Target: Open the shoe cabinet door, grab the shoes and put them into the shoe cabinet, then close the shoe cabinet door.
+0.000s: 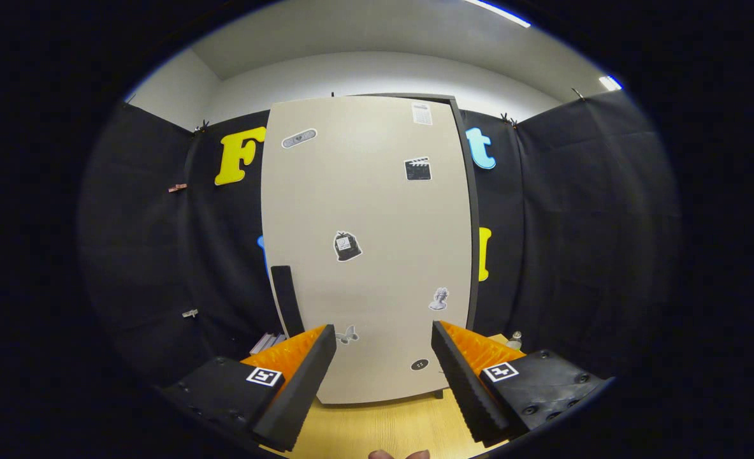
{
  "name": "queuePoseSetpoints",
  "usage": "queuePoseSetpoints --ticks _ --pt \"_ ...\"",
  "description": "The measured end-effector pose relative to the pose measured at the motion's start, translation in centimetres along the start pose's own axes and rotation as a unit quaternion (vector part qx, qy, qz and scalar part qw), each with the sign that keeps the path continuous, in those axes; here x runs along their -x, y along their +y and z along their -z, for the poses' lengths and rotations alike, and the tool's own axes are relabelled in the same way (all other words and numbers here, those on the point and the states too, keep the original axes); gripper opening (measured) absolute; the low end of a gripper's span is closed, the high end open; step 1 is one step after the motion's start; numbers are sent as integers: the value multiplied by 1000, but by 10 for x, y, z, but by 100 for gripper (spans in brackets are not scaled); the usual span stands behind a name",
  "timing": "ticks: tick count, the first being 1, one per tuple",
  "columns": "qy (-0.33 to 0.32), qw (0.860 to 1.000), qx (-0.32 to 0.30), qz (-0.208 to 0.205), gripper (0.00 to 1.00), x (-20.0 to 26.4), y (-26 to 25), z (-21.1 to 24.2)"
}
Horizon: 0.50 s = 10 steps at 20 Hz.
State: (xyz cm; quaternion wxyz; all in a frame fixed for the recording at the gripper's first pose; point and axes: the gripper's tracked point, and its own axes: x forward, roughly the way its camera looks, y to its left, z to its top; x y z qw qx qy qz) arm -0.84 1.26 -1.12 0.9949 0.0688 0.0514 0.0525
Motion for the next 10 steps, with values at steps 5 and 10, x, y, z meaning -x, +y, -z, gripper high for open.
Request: queuePoseSetpoints --ticks 5,10 --pt "1 1000 2 1 98 0 -2 2" --pt "5 1000 -3 -3 98 0 3 6"
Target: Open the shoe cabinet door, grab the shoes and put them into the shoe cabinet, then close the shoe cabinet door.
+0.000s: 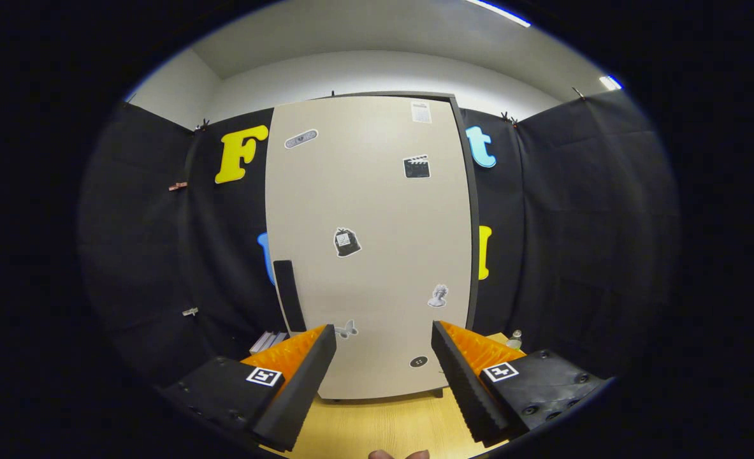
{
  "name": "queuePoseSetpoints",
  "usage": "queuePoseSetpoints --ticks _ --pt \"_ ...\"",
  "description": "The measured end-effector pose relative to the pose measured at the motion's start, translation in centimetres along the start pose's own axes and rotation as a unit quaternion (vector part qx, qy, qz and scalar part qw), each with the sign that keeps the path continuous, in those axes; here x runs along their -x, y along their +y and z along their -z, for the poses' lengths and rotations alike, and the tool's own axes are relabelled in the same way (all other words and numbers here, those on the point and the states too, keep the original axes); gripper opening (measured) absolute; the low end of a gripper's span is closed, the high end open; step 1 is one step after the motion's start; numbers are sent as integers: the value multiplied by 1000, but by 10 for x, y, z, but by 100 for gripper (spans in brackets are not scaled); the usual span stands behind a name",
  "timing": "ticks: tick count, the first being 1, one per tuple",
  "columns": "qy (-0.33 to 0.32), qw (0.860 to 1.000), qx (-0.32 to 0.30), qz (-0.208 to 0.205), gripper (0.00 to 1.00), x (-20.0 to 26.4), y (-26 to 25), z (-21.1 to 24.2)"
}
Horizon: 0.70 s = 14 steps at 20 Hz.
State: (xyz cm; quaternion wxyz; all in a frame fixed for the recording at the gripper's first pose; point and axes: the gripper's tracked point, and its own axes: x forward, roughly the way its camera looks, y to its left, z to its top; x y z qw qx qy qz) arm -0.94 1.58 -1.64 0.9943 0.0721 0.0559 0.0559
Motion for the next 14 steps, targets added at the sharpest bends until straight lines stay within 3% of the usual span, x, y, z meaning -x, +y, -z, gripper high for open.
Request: queuePoseSetpoints --ticks 14 --pt "2 1000 -4 -4 98 -1 4 0"
